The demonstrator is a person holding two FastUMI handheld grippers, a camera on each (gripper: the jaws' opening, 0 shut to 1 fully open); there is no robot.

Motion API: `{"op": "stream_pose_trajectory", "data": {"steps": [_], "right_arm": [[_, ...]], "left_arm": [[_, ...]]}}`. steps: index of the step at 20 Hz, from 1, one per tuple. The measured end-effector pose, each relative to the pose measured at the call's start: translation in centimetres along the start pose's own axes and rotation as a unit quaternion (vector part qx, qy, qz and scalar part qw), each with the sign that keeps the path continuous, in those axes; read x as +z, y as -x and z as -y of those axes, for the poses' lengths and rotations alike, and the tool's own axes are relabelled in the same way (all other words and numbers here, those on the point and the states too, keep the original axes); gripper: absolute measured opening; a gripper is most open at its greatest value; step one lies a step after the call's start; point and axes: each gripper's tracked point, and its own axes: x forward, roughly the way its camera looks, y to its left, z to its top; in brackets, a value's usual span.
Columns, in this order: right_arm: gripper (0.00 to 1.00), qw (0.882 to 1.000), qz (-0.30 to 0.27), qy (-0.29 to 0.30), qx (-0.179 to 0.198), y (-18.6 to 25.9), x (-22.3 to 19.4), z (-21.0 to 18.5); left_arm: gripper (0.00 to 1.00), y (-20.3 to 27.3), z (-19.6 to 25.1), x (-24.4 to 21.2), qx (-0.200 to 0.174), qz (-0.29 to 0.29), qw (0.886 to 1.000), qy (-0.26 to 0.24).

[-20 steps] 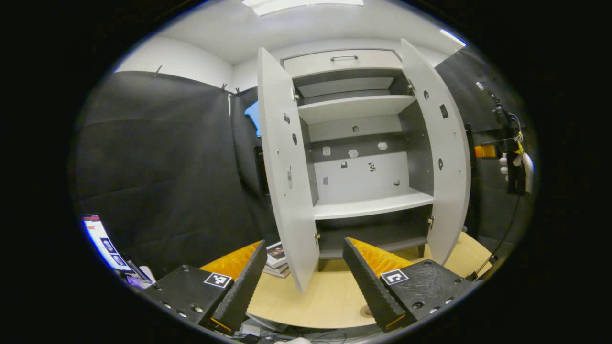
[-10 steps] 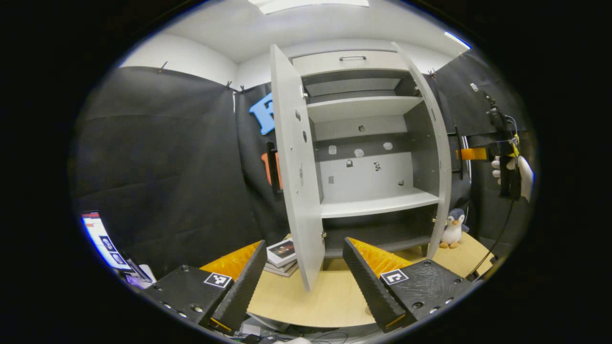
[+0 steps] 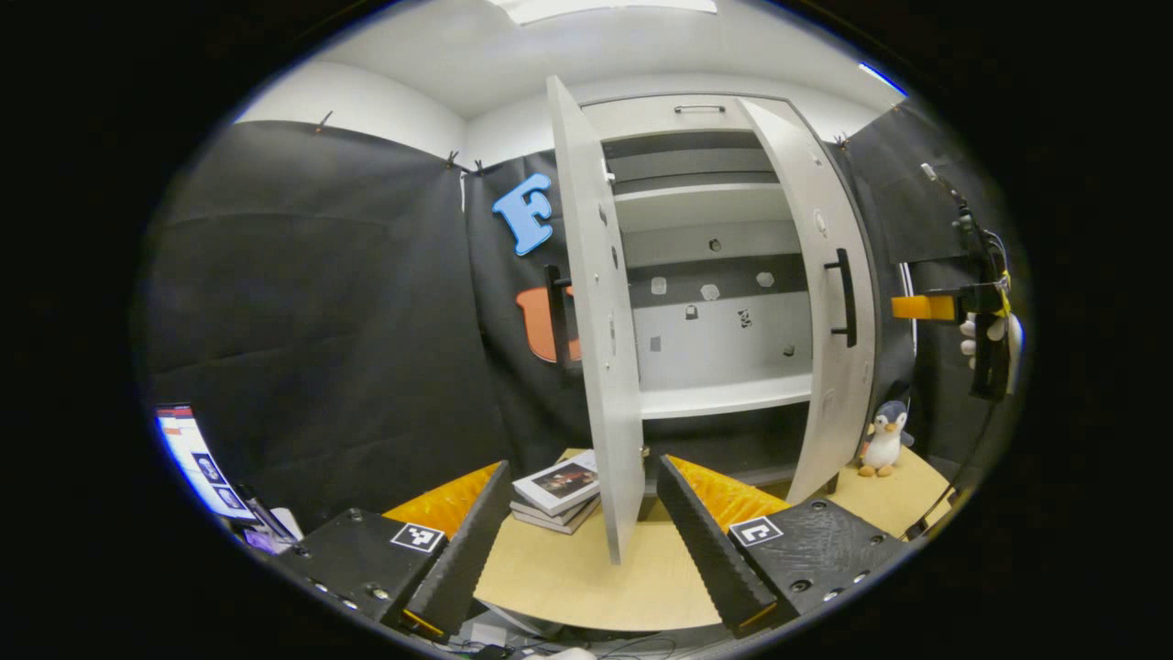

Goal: Grasp the bottle in the cabinet with the left hand and place it on the coaster, then close the right door with the right hand and the left door with the left hand.

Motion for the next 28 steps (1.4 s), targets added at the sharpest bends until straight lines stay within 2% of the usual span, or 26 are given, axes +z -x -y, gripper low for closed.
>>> {"op": "stream_pose_trajectory", "data": {"steps": [4, 8, 12, 16, 21, 27, 28], "right_arm": [[0.97, 1.0, -0.006, 0.023, -0.002, 2.4, -1.5, -1.5], [0.97, 0.999, -0.003, 0.049, -0.019, 5.3, -2.6, -2.7], [0.96, 0.999, -0.017, 0.035, -0.025, 8.5, -4.3, -4.8], [0.97, 0.998, -0.032, 0.047, -0.034, 11.3, -6.8, -6.1], [0.97, 0.996, -0.072, 0.055, -0.017, 13.5, -10.1, -7.2], [0.97, 0.996, -0.077, 0.034, -0.003, 14.1, -10.3, -6.2], [0.98, 0.997, -0.073, 0.032, -0.002, 14.1, -9.9, -5.6]], "left_arm": [[0.97, -2.1, -2.1, 0.9, 0.0, 0.013, 1.0, 0.0], [0.97, -5.3, -5.1, 2.1, -0.002, 0.025, 1.0, -0.005], [0.97, -9.4, -8.0, 3.1, 0.001, 0.034, 0.999, -0.011], [0.97, -14.1, -10.2, 4.5, -0.002, 0.039, 0.999, -0.009], [0.98, -18.2, -11.4, 6.3, 0.0, 0.045, 0.999, -0.026], [0.98, -19.8, -9.2, 6.1, -0.019, 0.042, 0.998, -0.038], [0.97, -19.7, -9.2, 6.1, -0.011, 0.042, 0.998, -0.043]]}}
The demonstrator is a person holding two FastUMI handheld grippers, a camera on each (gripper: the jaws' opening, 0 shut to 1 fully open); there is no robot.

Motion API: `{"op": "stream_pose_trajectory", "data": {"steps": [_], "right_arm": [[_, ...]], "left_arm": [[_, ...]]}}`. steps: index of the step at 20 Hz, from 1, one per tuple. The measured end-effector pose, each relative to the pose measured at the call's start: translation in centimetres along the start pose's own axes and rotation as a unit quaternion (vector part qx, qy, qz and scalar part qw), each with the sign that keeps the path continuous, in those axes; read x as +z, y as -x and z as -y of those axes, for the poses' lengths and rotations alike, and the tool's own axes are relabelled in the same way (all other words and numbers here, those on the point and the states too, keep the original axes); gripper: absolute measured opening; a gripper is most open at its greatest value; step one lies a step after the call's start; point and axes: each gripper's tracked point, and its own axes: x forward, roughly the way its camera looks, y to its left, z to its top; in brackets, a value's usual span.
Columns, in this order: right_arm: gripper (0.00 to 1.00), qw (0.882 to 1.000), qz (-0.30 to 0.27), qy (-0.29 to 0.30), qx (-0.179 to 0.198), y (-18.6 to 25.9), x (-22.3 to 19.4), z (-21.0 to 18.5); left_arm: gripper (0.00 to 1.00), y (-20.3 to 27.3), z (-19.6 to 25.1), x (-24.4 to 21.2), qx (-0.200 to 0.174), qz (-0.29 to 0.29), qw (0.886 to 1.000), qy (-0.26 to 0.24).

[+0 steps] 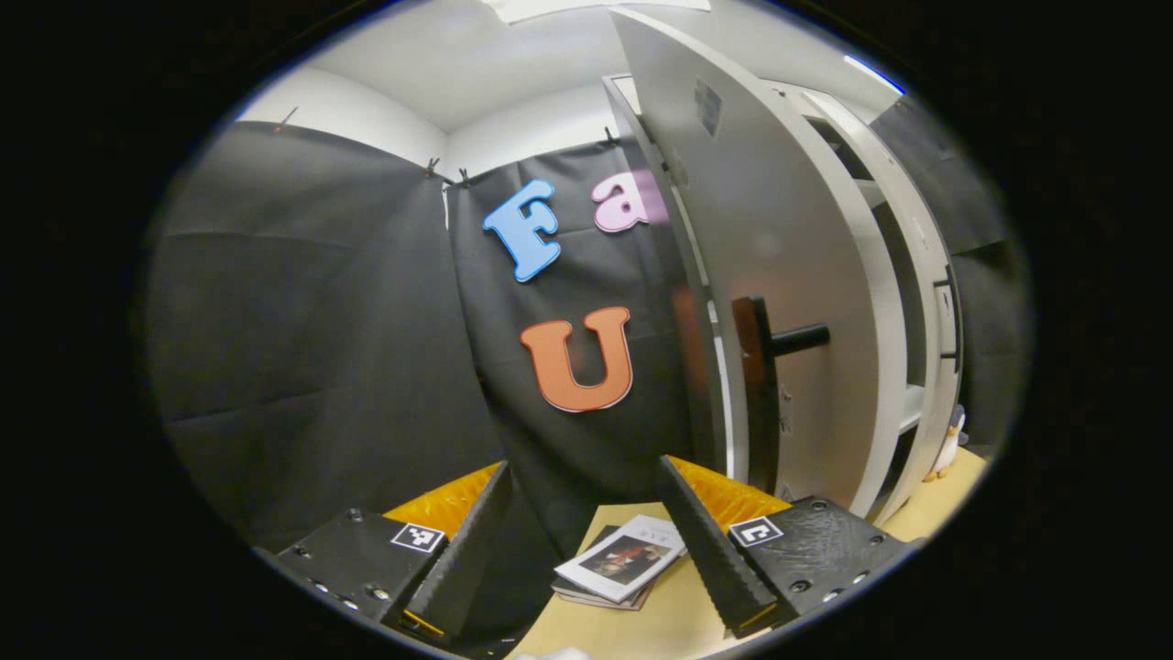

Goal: Grasp the bottle in the cabinet with the left hand and place it on the coaster, then close the right door with the right hand and the left door with the left hand.

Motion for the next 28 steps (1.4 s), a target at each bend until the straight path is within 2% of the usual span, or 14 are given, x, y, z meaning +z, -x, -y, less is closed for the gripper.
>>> {"op": "stream_pose_trajectory", "data": {"steps": [2, 3, 6, 7, 9, 11, 12, 15, 17, 19, 21, 22, 23, 28], "right_arm": [[0.97, 1.0, 0.005, -0.001, 0.002, 0.2, 0.5, 1.4], [0.97, 1.0, 0.009, 0.0, 0.002, 0.4, 0.7, 2.2], [0.98, 1.0, 0.017, 0.001, -0.001, 0.7, 1.3, 4.5], [0.97, 1.0, 0.019, -0.001, -0.001, 0.9, 1.4, 5.0], [0.97, 1.0, 0.02, -0.006, 0.003, 1.1, 1.3, 5.9], [0.97, 1.0, 0.019, -0.008, 0.003, 1.7, 0.9, 6.9], [0.97, 1.0, 0.017, -0.009, 0.005, 1.9, 0.8, 7.1], [0.97, 1.0, 0.015, -0.011, 0.006, 2.9, 0.2, 8.1], [0.97, 1.0, 0.014, -0.012, 0.003, 2.0, 0.8, 9.0], [0.97, 1.0, 0.009, -0.008, 0.0, 1.9, 0.7, 9.5], [0.97, 1.0, 0.009, 0.0, -0.009, 2.4, 0.9, 10.2], [0.97, 1.0, 0.008, 0.003, -0.013, 2.5, 0.9, 10.6], [0.97, 1.0, 0.008, 0.003, -0.017, 2.4, 1.0, 10.7], [0.97, 1.0, 0.015, -0.003, -0.022, 2.6, 1.6, 10.3]], "left_arm": [[0.84, 0.2, -0.2, 0.3, 0.014, 0.005, 1.0, -0.006], [0.88, 0.2, -0.1, 0.2, 0.019, 0.002, 1.0, -0.004], [0.88, 0.3, 0.7, -0.8, 0.016, -0.023, 1.0, 0.013], [0.91, 0.6, 1.0, -0.9, 0.014, -0.032, 0.999, 0.014], [0.82, 1.0, 1.5, -0.6, 0.019, -0.035, 0.999, -0.002], [0.86, 1.5, 3.0, -0.5, 0.017, -0.036, 0.999, -0.023], [0.82, 1.7, 4.1, -0.2, 0.012, -0.032, 0.999, -0.027], [0.86, 1.8, 7.5, 0.4, -0.012, -0.028, 0.999, -0.022], [0.83, 1.8, 9.8, 0.8, -0.03, -0.027, 0.999, -0.018], [0.89, 1.5, 11.7, 1.4, -0.04, -0.02, 0.999, -0.025], [0.83, 0.9, 13.2, 1.3, -0.047, -0.02, 0.998, -0.019], [0.92, 0.7, 14.1, 1.2, -0.054, -0.023, 0.998, -0.014], [0.94, 0.4, 14.8, 1.1, -0.061, -0.024, 0.998, -0.007], [0.97, 0.7, 16.6, 1.3, -0.067, -0.03, 0.997, 0.013]]}}
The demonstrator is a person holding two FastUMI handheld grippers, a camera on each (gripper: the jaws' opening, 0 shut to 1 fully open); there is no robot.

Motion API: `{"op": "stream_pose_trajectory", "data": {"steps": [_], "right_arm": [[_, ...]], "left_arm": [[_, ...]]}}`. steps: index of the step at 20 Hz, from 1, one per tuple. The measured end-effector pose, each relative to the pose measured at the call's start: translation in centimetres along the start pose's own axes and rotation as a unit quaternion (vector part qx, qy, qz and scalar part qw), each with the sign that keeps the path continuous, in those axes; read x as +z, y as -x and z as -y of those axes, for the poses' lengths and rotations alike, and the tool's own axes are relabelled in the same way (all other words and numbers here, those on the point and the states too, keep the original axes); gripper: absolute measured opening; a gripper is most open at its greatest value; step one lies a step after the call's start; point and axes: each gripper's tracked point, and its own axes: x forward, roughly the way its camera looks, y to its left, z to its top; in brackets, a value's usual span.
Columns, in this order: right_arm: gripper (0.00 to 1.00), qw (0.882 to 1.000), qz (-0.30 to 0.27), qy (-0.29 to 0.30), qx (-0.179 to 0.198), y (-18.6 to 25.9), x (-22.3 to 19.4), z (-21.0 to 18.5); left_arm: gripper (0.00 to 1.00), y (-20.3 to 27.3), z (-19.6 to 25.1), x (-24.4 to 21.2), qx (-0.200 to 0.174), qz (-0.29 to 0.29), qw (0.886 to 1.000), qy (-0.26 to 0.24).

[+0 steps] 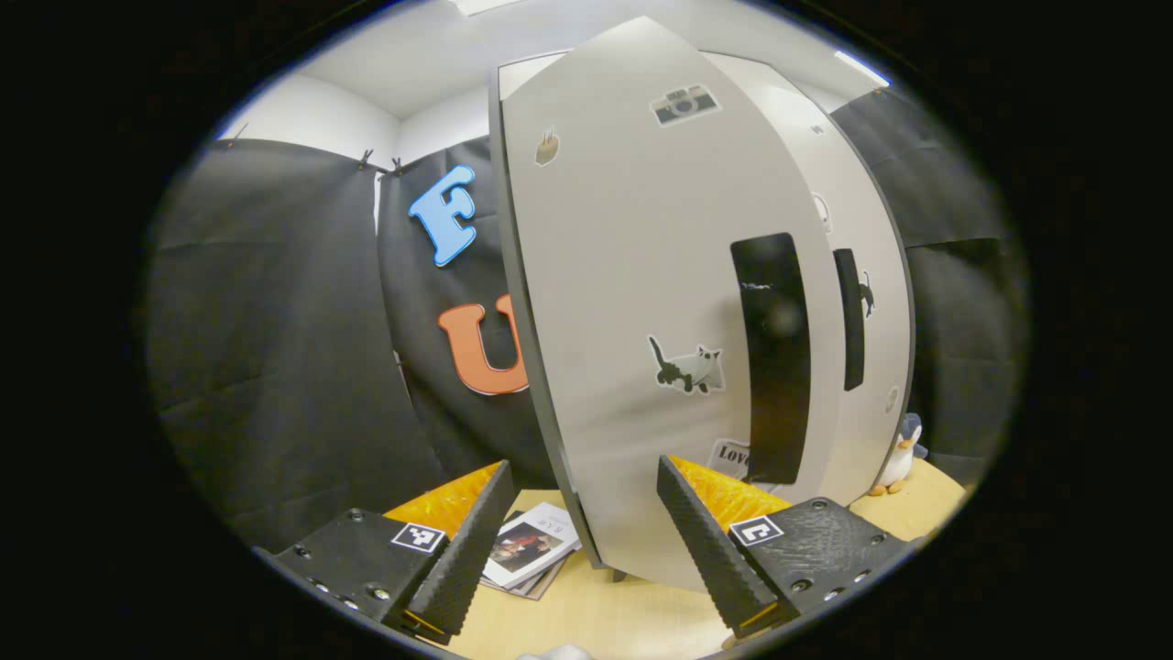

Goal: Grasp the bottle in the cabinet with the left hand and place it on the coaster, then close the right door with the right hand and the left door with the left hand.

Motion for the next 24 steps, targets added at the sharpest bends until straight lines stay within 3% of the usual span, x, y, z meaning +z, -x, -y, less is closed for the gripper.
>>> {"op": "stream_pose_trajectory", "data": {"steps": [14, 24], "right_arm": [[0.98, 1.0, 0.015, -0.004, -0.018, -0.9, 1.4, -2.6], [0.97, 0.999, 0.024, -0.025, -0.024, -2.0, 2.0, -4.8]], "left_arm": [[0.97, 10.8, 3.2, 2.4, -0.034, 0.031, 0.999, 0.02], [0.97, 16.3, 1.4, 0.1, 0.002, 0.024, 0.999, 0.026]]}}
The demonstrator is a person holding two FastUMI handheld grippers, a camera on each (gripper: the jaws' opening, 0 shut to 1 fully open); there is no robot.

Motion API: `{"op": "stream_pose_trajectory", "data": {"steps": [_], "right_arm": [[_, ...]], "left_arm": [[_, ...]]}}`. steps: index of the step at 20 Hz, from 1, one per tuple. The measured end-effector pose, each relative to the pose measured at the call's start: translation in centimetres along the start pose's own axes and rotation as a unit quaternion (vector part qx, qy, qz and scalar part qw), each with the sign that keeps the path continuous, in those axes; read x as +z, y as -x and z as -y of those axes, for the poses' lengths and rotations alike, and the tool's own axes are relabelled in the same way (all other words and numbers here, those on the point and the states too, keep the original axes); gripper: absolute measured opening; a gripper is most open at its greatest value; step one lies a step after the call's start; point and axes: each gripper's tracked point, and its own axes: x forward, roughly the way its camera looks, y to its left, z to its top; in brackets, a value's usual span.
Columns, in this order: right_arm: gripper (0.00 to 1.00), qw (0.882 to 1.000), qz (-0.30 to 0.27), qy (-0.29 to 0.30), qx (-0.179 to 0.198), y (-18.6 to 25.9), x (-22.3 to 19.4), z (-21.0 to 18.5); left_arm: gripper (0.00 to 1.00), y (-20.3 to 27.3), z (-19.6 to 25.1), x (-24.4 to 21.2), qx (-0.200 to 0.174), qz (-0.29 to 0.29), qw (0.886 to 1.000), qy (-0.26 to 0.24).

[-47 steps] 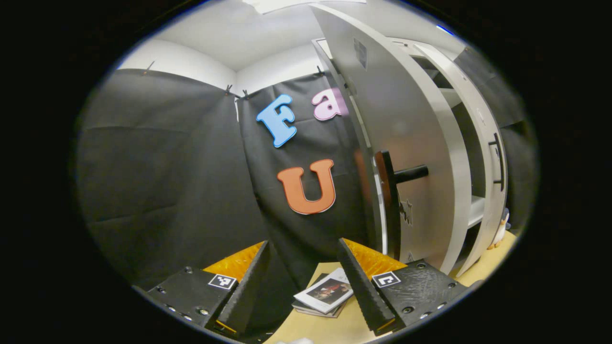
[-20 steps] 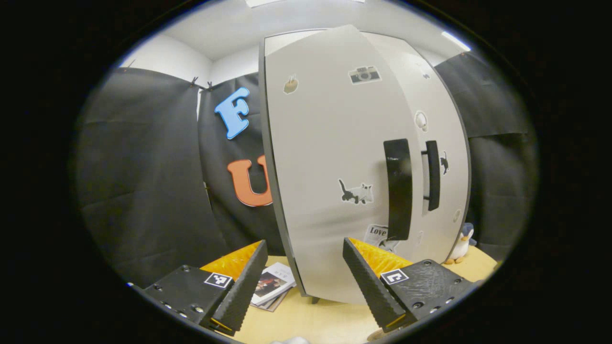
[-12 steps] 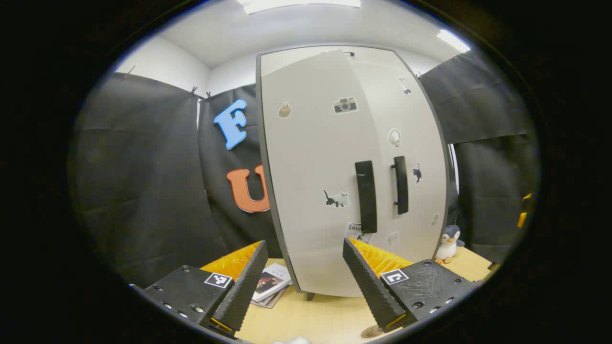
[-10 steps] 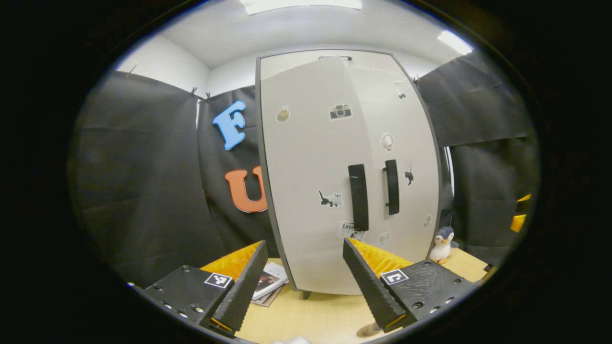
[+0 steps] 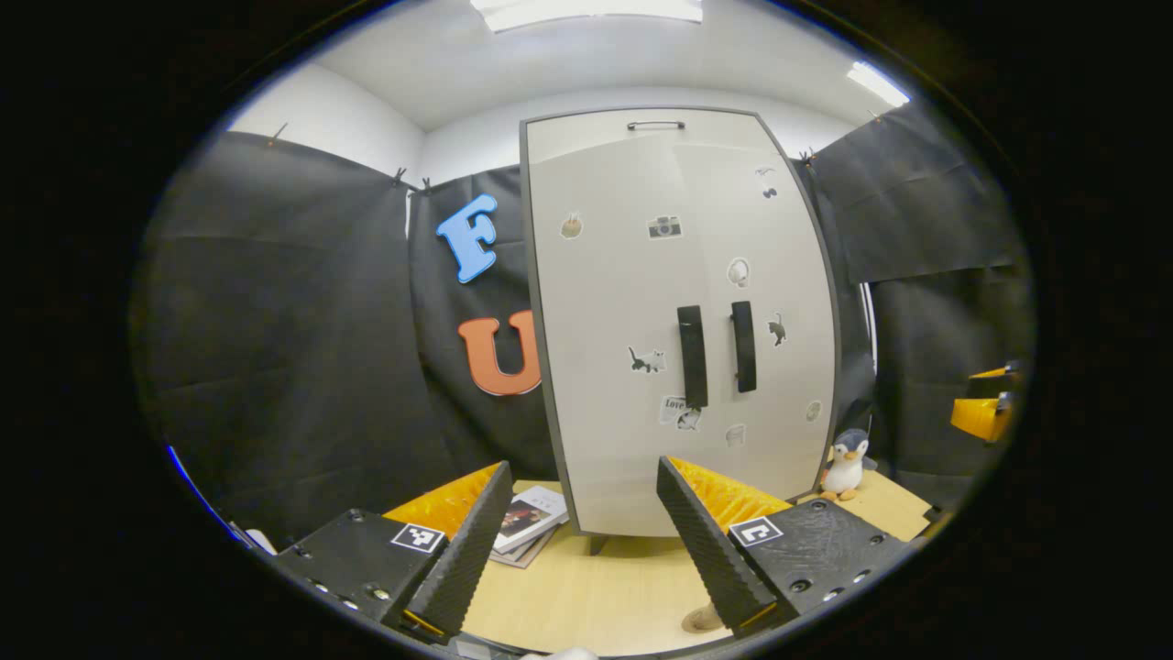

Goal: Grasp the bottle in the cabinet with the left hand and place it on the coaster, then close the right door with the right hand and the left door with the left hand.

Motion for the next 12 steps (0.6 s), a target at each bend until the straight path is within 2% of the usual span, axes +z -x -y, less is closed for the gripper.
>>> {"op": "stream_pose_trajectory", "data": {"steps": [12], "right_arm": [[0.97, 1.0, 0.002, -0.004, 0.005, -1.4, 0.7, -1.7]], "left_arm": [[0.97, -0.1, -1.2, 0.2, 0.012, 0.0, 1.0, -0.001]]}}
